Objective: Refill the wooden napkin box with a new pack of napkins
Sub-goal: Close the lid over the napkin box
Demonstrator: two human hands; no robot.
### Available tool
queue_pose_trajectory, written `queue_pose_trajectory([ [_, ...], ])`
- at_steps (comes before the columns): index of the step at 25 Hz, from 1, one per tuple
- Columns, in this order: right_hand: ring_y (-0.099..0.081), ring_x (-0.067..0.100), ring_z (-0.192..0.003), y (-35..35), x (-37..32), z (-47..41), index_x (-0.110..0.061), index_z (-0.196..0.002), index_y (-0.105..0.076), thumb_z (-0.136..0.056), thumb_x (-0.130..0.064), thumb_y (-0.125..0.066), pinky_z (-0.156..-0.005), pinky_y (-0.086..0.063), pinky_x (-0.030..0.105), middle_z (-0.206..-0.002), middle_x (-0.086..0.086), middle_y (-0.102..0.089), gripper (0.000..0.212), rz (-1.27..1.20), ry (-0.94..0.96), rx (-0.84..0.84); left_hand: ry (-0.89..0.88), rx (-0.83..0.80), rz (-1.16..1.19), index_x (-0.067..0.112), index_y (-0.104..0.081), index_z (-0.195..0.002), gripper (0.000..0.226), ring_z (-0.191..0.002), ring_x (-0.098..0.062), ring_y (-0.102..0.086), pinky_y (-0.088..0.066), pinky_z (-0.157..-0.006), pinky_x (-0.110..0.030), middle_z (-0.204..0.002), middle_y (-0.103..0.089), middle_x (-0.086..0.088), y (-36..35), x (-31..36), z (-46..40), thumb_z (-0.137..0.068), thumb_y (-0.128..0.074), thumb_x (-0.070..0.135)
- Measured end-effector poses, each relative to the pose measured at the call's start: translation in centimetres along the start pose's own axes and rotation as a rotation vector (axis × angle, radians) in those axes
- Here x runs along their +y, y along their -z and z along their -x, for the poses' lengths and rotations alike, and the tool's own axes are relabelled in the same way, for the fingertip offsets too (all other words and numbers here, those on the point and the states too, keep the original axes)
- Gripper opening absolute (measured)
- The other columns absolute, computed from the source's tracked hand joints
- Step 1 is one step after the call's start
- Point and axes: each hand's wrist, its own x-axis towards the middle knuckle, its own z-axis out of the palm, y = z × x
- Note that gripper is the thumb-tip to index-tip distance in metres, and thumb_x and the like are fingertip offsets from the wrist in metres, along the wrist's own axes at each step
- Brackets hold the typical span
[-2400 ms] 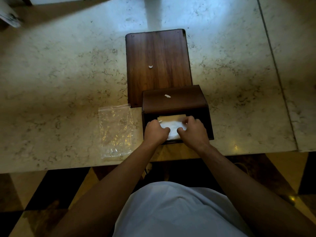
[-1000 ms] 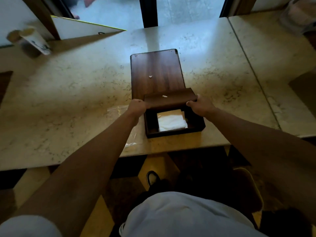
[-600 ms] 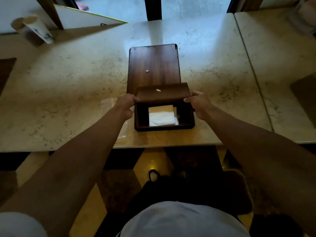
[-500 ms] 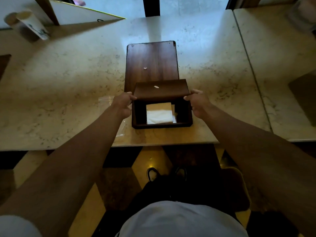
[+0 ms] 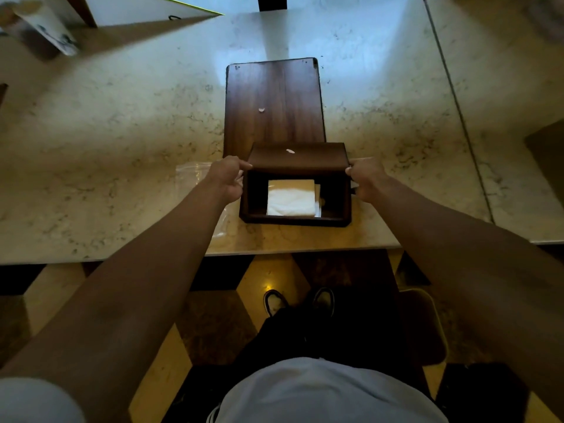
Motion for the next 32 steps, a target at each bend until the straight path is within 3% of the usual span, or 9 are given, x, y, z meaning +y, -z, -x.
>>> queue_pose_trajectory([
  [3, -0.062, 0.028, -0.108, 0.0, 0.1, -0.1, -0.010, -0.128, -0.066, -0.092, 0.012, -0.049, -0.095, -0.053, 0.044, -0.126, 0.016, -0.065, 0.045, -0.019, 0.018, 0.041, 0.006, -0.002, -0.101, 0.012, -0.047, -0.143, 0.057, -0.134, -0.022, -0.045, -0.045, -0.095, -0.033, -0.136, -0.055, -0.005, -0.2, 0.6, -0.2, -0.090, -0.054, -0.007],
  [7, -0.065, 0.023, -0.107, 0.2, 0.1, 0.1, -0.020, -0.125, -0.068, -0.091, 0.015, -0.052, -0.086, -0.056, 0.041, -0.123, 0.005, -0.069, 0.051, -0.162, 0.008, 0.073, 0.010, -0.009, 0.004, 0.011, -0.068, -0.100, 0.014, -0.114, -0.024, -0.058, -0.047, -0.071, -0.036, -0.092, -0.073, -0.001, 0.2, 1.1, -0.4, -0.088, -0.061, 0.009],
  [10, -0.065, 0.023, -0.108, 0.5, 0.5, 0.5, -0.026, -0.120, -0.070, -0.090, 0.011, -0.056, -0.086, -0.058, 0.043, -0.120, 0.005, -0.070, 0.050, -0.196, 0.026, 0.076, -0.009, -0.012, 0.079, 0.013, -0.066, -0.096, 0.009, -0.106, -0.027, -0.059, -0.048, -0.070, -0.041, -0.092, -0.072, -0.003, 0.5, 1.4, -0.6, -0.090, -0.060, 0.014],
  [13, -0.069, 0.020, -0.102, 0.7, 0.6, 0.5, -0.024, -0.118, -0.072, -0.088, 0.011, -0.060, -0.081, -0.062, 0.037, -0.116, 0.005, -0.071, 0.048, -0.247, 0.062, 0.084, -0.046, -0.013, 0.007, 0.015, -0.065, -0.092, 0.009, -0.104, -0.025, -0.062, -0.049, -0.085, -0.044, -0.066, -0.071, 0.002, 0.2, 1.7, -0.5, -0.090, -0.056, 0.013],
  [16, -0.070, 0.014, -0.088, 1.0, 0.2, 0.4, -0.016, -0.116, -0.072, -0.087, 0.005, -0.066, -0.074, -0.061, 0.025, -0.108, 0.006, -0.074, 0.036, -0.242, 0.127, 0.074, -0.098, 0.013, -0.136, 0.013, -0.067, -0.118, 0.031, -0.114, -0.023, -0.062, -0.043, -0.101, -0.044, -0.103, -0.076, -0.003, 0.0, 1.7, -0.7, -0.093, -0.050, 0.008],
  [18, -0.067, 0.013, -0.077, 1.1, -0.1, 0.4, -0.012, -0.109, -0.074, -0.090, -0.002, -0.067, -0.067, -0.057, 0.021, -0.096, 0.005, -0.074, 0.023, -0.245, 0.151, 0.069, -0.130, 0.032, -0.221, 0.015, -0.071, -0.117, 0.035, -0.118, -0.023, -0.061, -0.040, -0.106, -0.045, -0.122, -0.071, -0.006, -0.1, 1.5, -0.6, -0.092, -0.049, 0.006],
  [22, -0.062, 0.017, -0.073, 0.9, -1.1, 0.7, -0.007, -0.086, -0.070, -0.090, -0.013, -0.063, -0.068, -0.057, 0.025, -0.072, 0.003, -0.066, 0.010, -0.383, 0.136, 0.051, -0.179, 0.090, -0.230, 0.014, -0.075, -0.105, 0.033, -0.108, -0.021, -0.067, -0.046, -0.100, -0.042, -0.112, -0.074, -0.007, 0.2, 1.6, -0.8, -0.086, -0.051, 0.000],
  [27, -0.072, 0.017, -0.073, 1.0, -1.5, 1.1, -0.008, -0.097, -0.073, -0.094, -0.041, -0.059, -0.066, -0.059, 0.028, -0.086, 0.007, -0.076, 0.036, -0.212, 0.175, 0.077, -0.214, 0.131, -0.206, 0.009, -0.070, -0.104, 0.020, -0.083, -0.016, -0.067, -0.047, -0.084, -0.038, -0.080, -0.071, 0.000, 0.9, 1.6, -0.3, -0.092, -0.056, 0.016],
  [32, -0.063, 0.012, -0.057, 2.4, -1.9, 1.4, -0.004, -0.096, -0.071, -0.092, -0.037, -0.065, -0.053, -0.048, 0.024, -0.077, 0.008, -0.071, 0.033, -0.160, 0.113, -0.020, -0.268, 0.273, -0.237, 0.008, -0.075, -0.092, 0.036, -0.080, -0.020, -0.061, -0.047, -0.077, -0.037, -0.091, -0.077, -0.006, 1.0, 1.4, 0.1, -0.086, -0.063, 0.041],
])
